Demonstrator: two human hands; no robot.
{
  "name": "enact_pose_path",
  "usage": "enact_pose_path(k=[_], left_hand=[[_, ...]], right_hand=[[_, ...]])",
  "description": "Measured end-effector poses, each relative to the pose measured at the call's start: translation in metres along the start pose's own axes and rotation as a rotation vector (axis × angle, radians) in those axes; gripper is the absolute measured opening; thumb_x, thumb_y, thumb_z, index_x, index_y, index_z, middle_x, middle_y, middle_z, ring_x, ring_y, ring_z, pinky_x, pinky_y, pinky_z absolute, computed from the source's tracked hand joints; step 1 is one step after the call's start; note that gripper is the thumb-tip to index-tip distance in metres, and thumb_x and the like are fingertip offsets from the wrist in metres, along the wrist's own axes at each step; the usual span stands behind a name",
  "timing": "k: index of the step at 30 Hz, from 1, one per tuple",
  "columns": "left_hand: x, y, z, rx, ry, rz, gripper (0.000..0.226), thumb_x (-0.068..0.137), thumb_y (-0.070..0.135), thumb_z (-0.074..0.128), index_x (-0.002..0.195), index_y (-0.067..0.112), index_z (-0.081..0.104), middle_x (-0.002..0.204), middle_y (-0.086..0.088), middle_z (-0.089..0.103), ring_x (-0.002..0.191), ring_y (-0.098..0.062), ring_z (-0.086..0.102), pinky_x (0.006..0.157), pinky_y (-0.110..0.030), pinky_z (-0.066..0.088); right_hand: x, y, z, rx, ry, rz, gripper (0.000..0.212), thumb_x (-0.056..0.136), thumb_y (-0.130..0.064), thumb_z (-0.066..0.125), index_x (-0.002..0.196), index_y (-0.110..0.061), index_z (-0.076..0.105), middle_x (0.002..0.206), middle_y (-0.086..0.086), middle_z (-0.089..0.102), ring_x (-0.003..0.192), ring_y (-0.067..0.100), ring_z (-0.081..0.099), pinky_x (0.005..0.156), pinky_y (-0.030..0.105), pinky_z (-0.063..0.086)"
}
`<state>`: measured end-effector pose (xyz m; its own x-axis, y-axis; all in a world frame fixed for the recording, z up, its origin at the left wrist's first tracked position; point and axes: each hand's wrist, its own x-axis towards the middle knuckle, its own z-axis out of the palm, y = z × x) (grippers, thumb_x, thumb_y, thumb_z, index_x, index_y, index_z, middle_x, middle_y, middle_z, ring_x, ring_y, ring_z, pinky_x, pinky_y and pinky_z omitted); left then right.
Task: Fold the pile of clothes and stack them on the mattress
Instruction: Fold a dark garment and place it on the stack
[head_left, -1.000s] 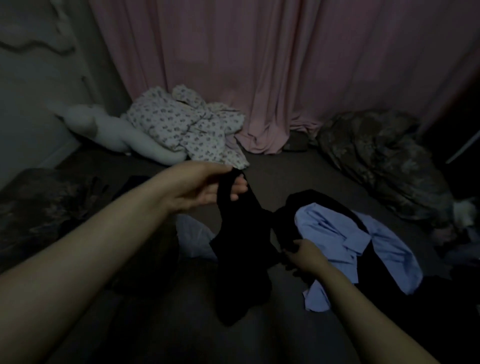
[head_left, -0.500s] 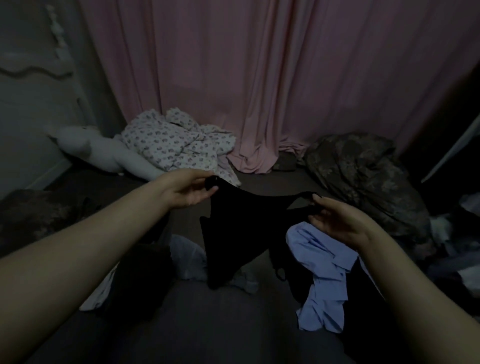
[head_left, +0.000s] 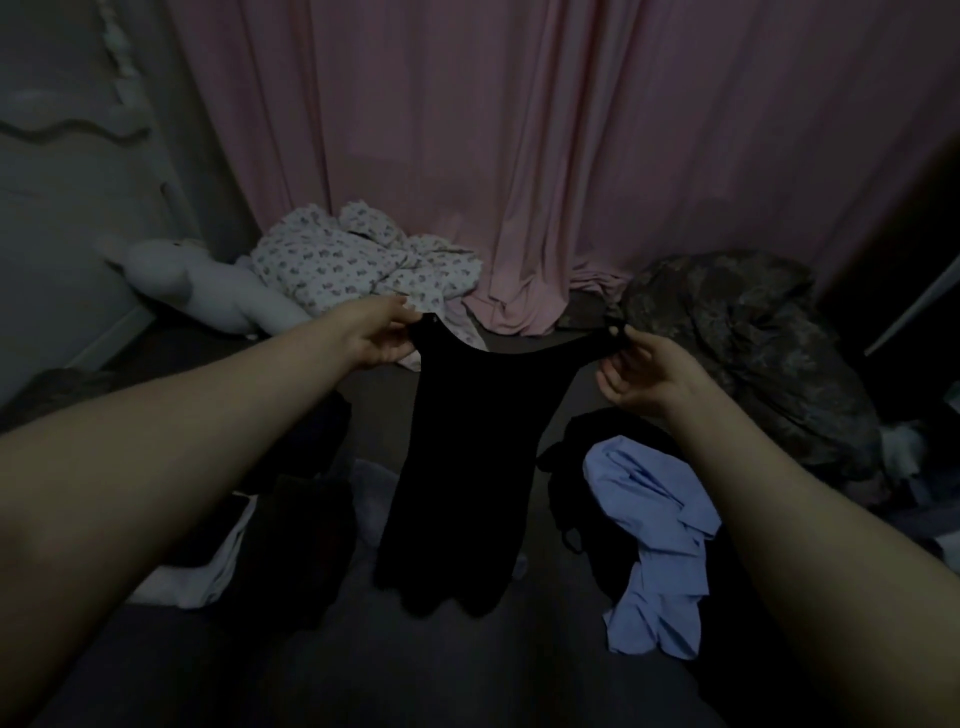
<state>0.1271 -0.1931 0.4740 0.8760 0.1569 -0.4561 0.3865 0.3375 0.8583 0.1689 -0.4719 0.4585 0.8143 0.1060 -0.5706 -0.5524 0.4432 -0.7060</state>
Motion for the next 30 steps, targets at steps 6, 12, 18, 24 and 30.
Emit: enact_pose_path(k=[6, 12, 18, 24, 30], left_hand=[[0.02, 0.014, -0.016, 0.012, 0.043, 0.043, 0.044, 0.098, 0.001, 0.036, 0.138, 0.019, 0.042, 0.09, 0.001, 0.052, 0.079, -0.009, 0.053, 0.09, -0.028, 0.042], [0.02, 0.026, -0.027, -0.052, -0.002, 0.099, 0.029, 0.099, 0.01, 0.037, 0.118, 0.024, 0.053, 0.091, 0.009, 0.058, 0.089, -0.006, 0.057, 0.085, -0.026, 0.043], [-0.003, -0.001, -0.042, 0.001, 0.04, 0.025, 0.017, 0.094, 0.027, 0.051, 0.079, 0.023, 0.055, 0.081, 0.009, 0.056, 0.076, -0.005, 0.054, 0.072, -0.021, 0.045], [-0.027, -0.103, -0.06, 0.182, 0.134, -0.207, 0.018, 0.087, 0.029, 0.062, 0.072, 0.02, 0.056, 0.067, 0.004, 0.061, 0.058, -0.007, 0.059, 0.054, -0.019, 0.048], [-0.048, -0.263, -0.092, 0.303, 0.187, -0.572, 0.012, 0.089, 0.019, 0.062, 0.085, 0.018, 0.05, 0.08, 0.002, 0.055, 0.081, -0.012, 0.057, 0.061, -0.022, 0.035]], right_hand=[[0.015, -0.003, 0.033, 0.004, -0.071, -0.045, 0.022, 0.094, -0.02, 0.05, 0.073, -0.016, 0.054, 0.08, -0.004, 0.056, 0.084, 0.012, 0.055, 0.1, 0.033, 0.035], [0.007, -0.018, 0.057, -0.057, -0.139, -0.152, 0.02, 0.095, -0.024, 0.048, 0.076, -0.021, 0.056, 0.054, -0.009, 0.06, 0.068, 0.007, 0.049, 0.074, 0.023, 0.037], [-0.012, -0.007, 0.04, -0.144, -0.202, -0.256, 0.025, 0.096, -0.034, 0.047, 0.076, -0.024, 0.059, 0.062, -0.012, 0.059, 0.043, 0.003, 0.045, 0.039, 0.016, 0.024], [0.0, 0.069, -0.02, -0.471, -0.082, -0.051, 0.024, 0.087, -0.048, 0.058, 0.082, -0.024, 0.06, 0.08, -0.007, 0.056, 0.06, 0.009, 0.035, 0.044, 0.02, 0.029], [0.004, 0.196, -0.109, -0.59, 0.0, 0.247, 0.034, 0.084, -0.037, 0.066, 0.11, -0.016, 0.064, 0.096, 0.0, 0.067, 0.088, 0.017, 0.06, 0.07, 0.029, 0.044]])
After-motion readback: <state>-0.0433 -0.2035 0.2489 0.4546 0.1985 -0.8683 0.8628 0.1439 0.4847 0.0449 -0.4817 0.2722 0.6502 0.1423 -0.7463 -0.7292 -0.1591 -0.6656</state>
